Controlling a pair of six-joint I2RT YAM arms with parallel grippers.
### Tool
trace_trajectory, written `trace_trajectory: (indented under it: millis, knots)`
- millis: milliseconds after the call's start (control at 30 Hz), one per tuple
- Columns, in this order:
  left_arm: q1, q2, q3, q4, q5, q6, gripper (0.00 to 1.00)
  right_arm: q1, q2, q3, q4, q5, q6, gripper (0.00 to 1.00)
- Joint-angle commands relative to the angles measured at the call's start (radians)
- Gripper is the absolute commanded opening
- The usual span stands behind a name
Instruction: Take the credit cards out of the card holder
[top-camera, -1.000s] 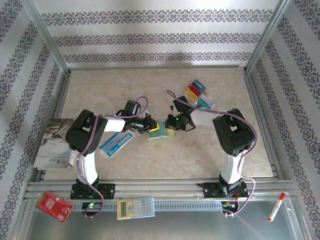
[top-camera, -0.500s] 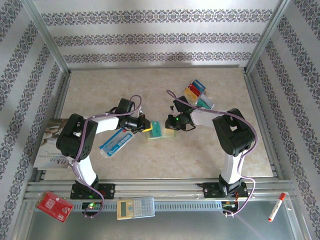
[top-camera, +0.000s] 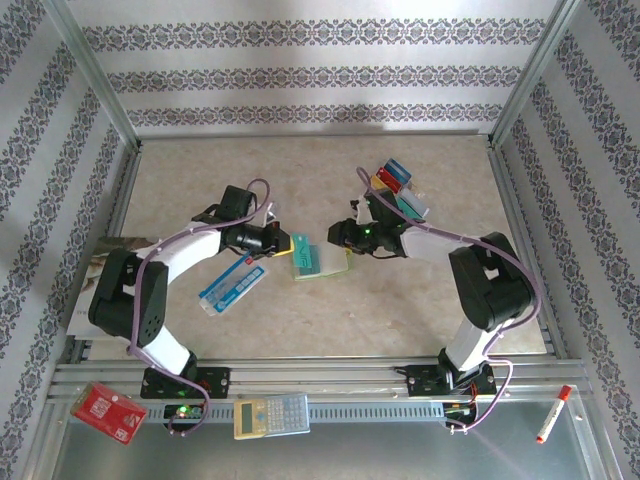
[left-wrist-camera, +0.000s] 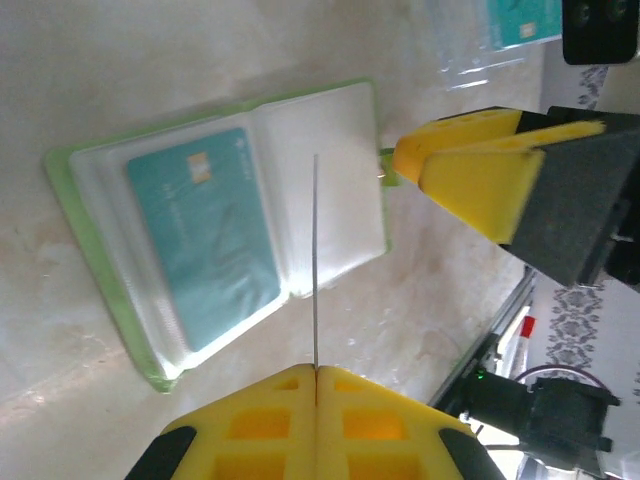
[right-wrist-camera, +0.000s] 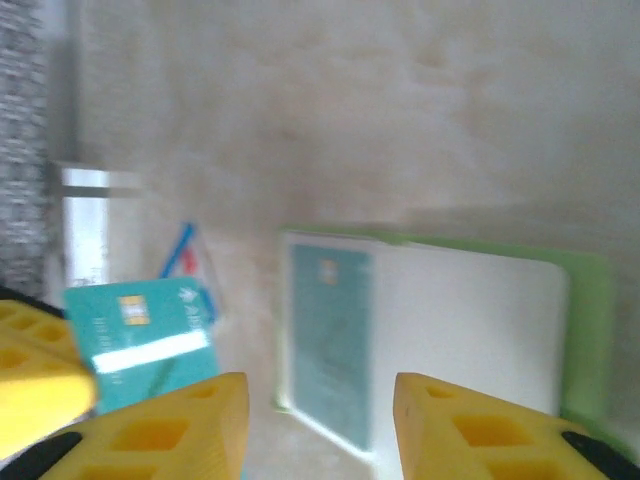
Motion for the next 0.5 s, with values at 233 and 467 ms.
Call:
trace_trajectory:
  millis: [233,467]
  knots:
    - [0.010,-0.075,-0.086,0.494,0.136,-0.390,0.00,-0.024,-0.095,-0.101,0.364,-0.199,0.173,0.66]
    - [0.008,-0.074,-0.105,0.663,0.162,-0.512,0.00,-0.031,-0.088,-0.095,0.476,-0.266,0.296,0.66]
